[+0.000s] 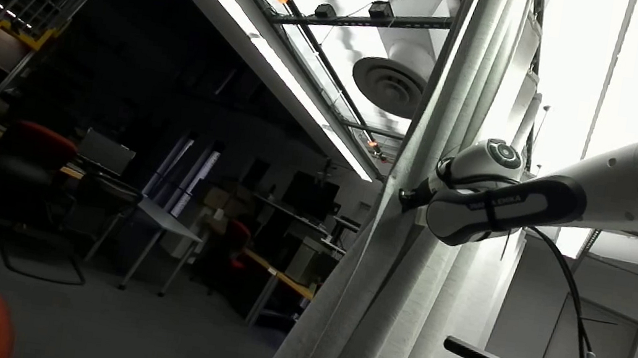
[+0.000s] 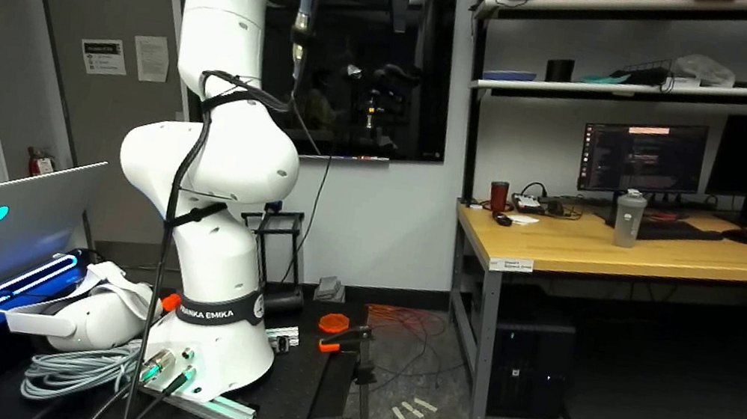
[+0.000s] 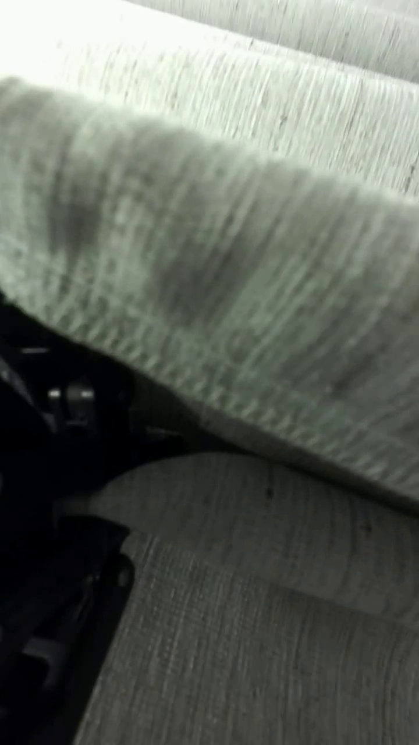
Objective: Open the curtains
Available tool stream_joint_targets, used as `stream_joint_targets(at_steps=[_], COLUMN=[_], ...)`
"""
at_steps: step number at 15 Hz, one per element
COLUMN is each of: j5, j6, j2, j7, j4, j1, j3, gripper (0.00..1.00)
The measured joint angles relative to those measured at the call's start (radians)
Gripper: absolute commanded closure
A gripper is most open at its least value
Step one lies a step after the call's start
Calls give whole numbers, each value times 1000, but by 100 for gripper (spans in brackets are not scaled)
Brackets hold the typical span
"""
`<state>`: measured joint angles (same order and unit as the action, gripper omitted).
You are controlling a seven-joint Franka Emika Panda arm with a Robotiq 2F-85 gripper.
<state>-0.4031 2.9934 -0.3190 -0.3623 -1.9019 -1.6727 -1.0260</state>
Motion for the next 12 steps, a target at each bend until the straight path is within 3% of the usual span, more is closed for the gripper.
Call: stream_joint_targets(at_steps=[12], j5=[-43], j6=[-7], j2=[22], j7=[-16], j4=[134], j1=[-655], j3=[-377], gripper=[100])
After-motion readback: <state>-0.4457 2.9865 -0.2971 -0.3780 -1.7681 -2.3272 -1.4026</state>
